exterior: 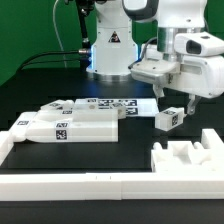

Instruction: Assemble chair

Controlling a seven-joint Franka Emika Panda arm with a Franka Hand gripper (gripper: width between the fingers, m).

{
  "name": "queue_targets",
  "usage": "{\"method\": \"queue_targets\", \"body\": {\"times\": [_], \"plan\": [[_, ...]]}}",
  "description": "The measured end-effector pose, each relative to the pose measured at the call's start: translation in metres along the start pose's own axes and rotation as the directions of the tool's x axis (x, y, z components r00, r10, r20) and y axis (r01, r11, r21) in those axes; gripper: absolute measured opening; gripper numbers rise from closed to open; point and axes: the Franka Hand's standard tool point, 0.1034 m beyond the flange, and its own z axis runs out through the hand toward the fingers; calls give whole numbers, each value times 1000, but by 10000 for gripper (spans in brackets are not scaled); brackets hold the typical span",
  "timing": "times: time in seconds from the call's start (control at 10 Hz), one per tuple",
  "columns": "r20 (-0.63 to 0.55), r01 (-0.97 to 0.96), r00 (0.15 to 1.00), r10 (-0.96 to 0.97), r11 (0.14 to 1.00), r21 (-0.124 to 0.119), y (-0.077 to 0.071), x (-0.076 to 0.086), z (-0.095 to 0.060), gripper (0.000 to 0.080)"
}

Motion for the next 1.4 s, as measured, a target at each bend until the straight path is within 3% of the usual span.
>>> {"method": "queue_targets", "body": {"times": [0.3,0.4,0.7,1.0,1.3,1.4], "plan": [[40,-316,948,316,949,-14,19,-19,-21,648],[39,-395,917,396,918,-26,23,-20,-23,648],[31,-548,836,549,836,-25,21,-19,-21,649],[71,-771,635,769,636,12,28,-39,-30,649],[79,-971,238,968,236,27,24,-42,-30,649],[77,-975,220,972,219,27,24,-41,-30,649]]}}
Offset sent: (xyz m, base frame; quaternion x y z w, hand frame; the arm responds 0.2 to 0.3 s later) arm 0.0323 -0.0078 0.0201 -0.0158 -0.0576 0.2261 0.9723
